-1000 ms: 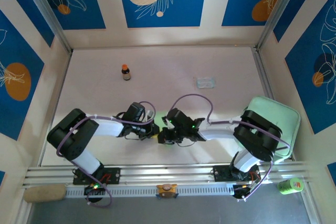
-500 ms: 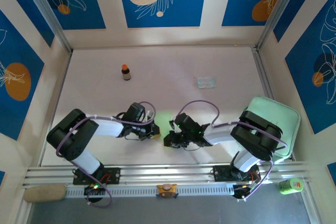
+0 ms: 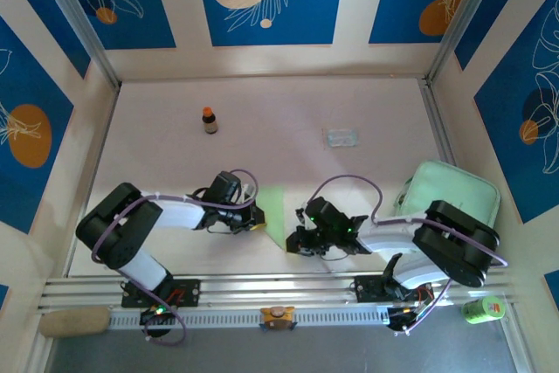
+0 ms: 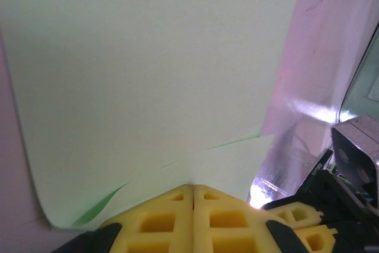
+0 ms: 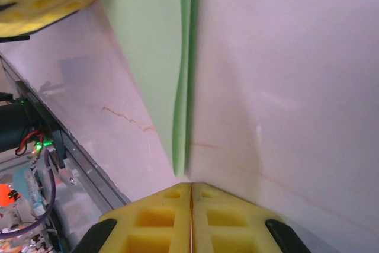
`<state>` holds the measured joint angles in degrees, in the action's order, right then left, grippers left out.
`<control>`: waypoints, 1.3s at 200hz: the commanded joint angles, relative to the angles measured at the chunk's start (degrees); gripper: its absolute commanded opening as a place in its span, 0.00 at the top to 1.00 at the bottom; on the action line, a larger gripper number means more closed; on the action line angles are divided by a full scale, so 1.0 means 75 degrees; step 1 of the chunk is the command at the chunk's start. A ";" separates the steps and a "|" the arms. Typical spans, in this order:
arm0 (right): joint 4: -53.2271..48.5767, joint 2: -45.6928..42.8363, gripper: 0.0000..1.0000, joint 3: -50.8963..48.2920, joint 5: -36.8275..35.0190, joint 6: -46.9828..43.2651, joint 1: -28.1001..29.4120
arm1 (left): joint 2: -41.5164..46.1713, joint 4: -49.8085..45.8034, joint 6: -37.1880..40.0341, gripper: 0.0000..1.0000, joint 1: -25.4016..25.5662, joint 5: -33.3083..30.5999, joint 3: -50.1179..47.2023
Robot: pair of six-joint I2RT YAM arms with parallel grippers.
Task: Fold a paper plane with a square sheet of paper (pick it up from the middle)
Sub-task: Third fold the triangle at the center of the table.
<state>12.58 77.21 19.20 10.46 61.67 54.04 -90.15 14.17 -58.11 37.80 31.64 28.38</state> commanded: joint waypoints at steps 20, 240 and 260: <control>-0.1264 -0.0533 0.91 0.0908 -0.0396 -0.0274 -0.0111 | 0.0303 -0.0113 -0.0328 1.00 0.0022 -0.0580 -0.0411; -0.0834 0.2396 0.97 0.1729 -0.0094 0.0036 -0.0269 | 0.0840 -0.0277 -0.0345 0.95 0.0290 -0.0560 0.0025; -0.0824 0.2435 0.97 0.1726 -0.0099 0.0063 -0.0274 | 0.0484 -0.0347 -0.0374 0.97 0.0292 -0.0605 0.0007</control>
<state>12.58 93.82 33.71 10.96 61.43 51.90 -83.48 12.86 -61.19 39.51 25.93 27.94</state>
